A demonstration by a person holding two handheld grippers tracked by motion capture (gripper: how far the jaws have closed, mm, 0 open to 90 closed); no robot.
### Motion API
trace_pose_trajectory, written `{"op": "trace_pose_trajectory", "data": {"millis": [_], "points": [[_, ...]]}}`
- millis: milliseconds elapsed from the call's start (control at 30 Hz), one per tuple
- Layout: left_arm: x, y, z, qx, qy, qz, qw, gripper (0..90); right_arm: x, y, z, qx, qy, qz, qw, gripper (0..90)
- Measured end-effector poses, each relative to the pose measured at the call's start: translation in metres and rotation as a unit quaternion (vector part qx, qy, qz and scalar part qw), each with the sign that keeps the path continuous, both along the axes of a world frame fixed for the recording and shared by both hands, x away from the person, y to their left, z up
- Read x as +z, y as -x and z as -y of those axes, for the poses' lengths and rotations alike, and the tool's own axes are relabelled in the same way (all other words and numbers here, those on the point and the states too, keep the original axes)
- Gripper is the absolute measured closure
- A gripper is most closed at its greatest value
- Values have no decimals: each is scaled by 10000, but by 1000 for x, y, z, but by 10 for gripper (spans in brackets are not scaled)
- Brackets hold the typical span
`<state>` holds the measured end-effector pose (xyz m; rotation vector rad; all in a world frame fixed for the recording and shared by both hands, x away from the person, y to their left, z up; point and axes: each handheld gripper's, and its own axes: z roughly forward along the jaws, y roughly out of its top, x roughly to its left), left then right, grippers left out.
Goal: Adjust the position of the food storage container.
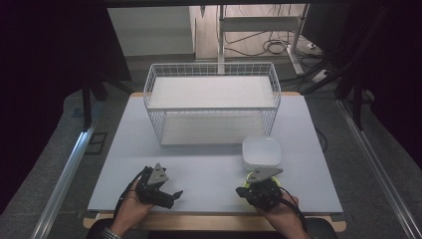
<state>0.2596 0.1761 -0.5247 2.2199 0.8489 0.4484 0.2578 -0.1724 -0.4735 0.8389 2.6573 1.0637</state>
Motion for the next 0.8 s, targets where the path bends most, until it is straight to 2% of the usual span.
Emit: {"op": "trace_pose_trajectory", "data": {"millis": [100, 400, 800], "points": [[0, 0, 0, 2, 2, -9, 10000, 36, -1, -3, 5, -59, -65, -46, 10000, 886], [-1, 0, 0, -5, -54, -23, 10000, 36, -3, -8, 32, -461, -86, -72, 9989, 886], [-2, -1, 1, 5, -88, -39, 10000, 36, 1, -18, 72, -1054, -142, 2, 9943, 885]]}}
